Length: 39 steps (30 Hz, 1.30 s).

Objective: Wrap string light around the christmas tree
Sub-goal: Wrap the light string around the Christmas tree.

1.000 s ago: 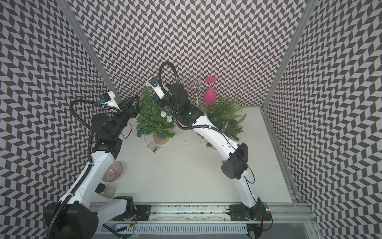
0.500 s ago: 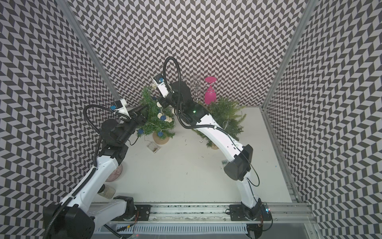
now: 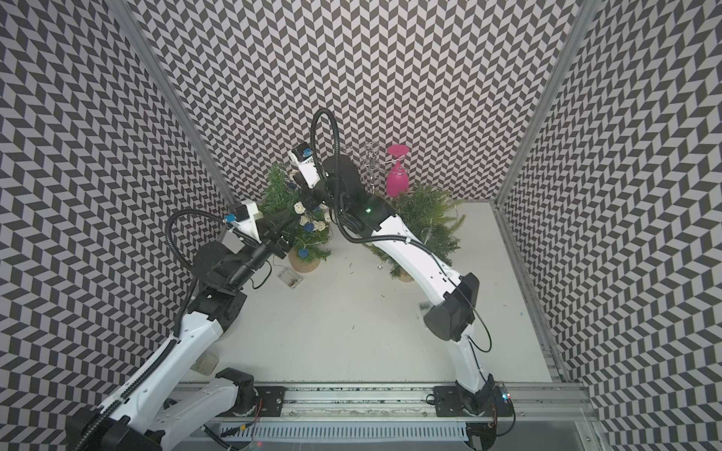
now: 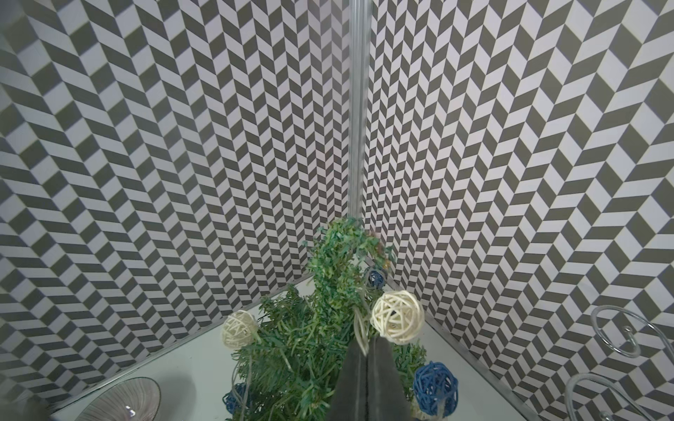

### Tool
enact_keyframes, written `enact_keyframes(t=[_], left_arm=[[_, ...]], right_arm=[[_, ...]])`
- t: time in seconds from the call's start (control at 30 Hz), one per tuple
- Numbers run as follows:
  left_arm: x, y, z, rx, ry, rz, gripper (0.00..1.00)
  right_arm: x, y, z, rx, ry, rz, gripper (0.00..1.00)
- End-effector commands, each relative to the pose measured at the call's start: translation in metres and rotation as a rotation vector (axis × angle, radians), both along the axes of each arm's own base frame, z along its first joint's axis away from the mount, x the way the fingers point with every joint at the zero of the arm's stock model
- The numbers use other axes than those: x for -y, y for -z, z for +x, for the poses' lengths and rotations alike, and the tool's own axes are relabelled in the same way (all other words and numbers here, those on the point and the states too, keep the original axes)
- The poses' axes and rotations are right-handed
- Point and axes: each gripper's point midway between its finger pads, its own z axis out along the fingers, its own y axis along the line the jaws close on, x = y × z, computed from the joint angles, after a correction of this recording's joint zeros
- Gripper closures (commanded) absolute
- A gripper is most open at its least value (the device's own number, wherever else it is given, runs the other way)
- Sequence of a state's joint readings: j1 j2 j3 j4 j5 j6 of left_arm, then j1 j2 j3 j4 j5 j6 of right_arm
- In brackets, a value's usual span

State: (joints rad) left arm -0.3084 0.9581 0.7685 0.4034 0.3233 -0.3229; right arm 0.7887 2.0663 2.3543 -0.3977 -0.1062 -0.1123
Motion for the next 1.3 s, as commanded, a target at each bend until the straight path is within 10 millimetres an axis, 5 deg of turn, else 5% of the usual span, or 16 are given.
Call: enact_keyframes(t=[0.0,0.17,0.4,0.6,0.77,1.1,1.27], left_arm=[[0.003,0.014,-0.005,0.021,-0.034,0.062,0.56],[-0.004,0.035,-0.008,-0.014,-0.098,0.041,0.57],[-0.011,0.033,0.021,-0.062,-0.196,0.027,0.50],[-0.008,0.039,0.044,-0.107,-0.221,0.005,0.61],[-0.005,0.036,0.054,-0.116,-0.227,-0.023,0.61],[0.008,0.031,0.068,-0.105,-0.189,-0.017,0.62],[0.013,0.029,0.059,-0.084,-0.147,-0.023,0.74]], right_arm=[[0.014,-0.055,-0.025,0.041,-0.085,0.114,1.00],[0.022,-0.061,-0.022,0.000,-0.147,0.163,1.00],[0.022,-0.057,-0.024,-0.010,-0.160,0.148,1.00],[0.026,-0.054,-0.024,-0.001,-0.145,0.130,1.00],[0.026,-0.053,-0.028,0.004,-0.161,0.126,1.00],[0.020,-0.044,-0.027,-0.006,-0.183,0.121,1.00],[0.019,-0.043,-0.026,-0.003,-0.188,0.121,1.00]])
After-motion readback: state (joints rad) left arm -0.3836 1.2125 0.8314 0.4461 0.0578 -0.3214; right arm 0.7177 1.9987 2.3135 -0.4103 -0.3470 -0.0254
